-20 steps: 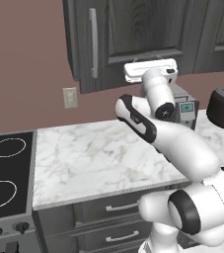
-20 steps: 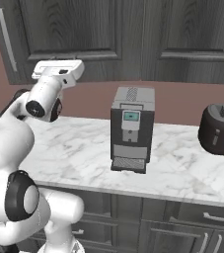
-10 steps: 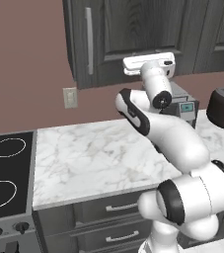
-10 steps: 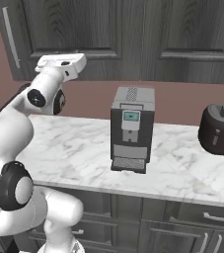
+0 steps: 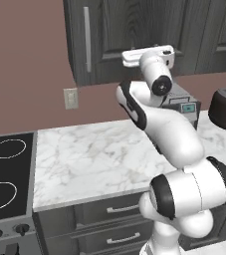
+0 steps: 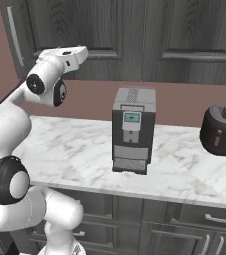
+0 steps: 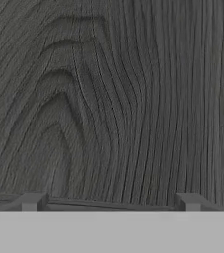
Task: Pick up the sponge and bar soap from the sink, and place them back in the cabinet, and close the cabinet door.
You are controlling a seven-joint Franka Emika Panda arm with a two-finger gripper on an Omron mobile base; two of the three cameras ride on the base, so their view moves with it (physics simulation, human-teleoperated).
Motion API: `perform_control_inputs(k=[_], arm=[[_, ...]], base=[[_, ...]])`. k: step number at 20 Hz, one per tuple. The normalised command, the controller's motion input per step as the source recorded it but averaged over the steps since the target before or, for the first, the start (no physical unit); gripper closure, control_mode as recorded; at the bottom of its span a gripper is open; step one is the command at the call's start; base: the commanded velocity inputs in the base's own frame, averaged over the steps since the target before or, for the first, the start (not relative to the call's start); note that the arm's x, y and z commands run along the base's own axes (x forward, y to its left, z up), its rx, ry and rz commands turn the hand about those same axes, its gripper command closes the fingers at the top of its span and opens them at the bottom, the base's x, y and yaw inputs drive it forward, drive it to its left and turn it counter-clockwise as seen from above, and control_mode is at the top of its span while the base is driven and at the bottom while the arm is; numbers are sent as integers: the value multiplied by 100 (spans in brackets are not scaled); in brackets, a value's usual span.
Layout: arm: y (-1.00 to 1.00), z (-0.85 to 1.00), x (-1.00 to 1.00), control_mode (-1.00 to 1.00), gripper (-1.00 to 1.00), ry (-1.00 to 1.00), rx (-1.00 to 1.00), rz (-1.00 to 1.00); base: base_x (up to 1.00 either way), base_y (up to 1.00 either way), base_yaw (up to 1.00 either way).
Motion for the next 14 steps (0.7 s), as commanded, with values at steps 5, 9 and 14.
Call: perform_control_inputs(k=[5,9,14], arm=[[0,0,33,-100,-100,4,0,0],[0,0,26,-100,-100,3,0,0],[0,0,23,-100,-100,2,0,0]], base=[[0,0,0],[0,0,0],[0,0,0]])
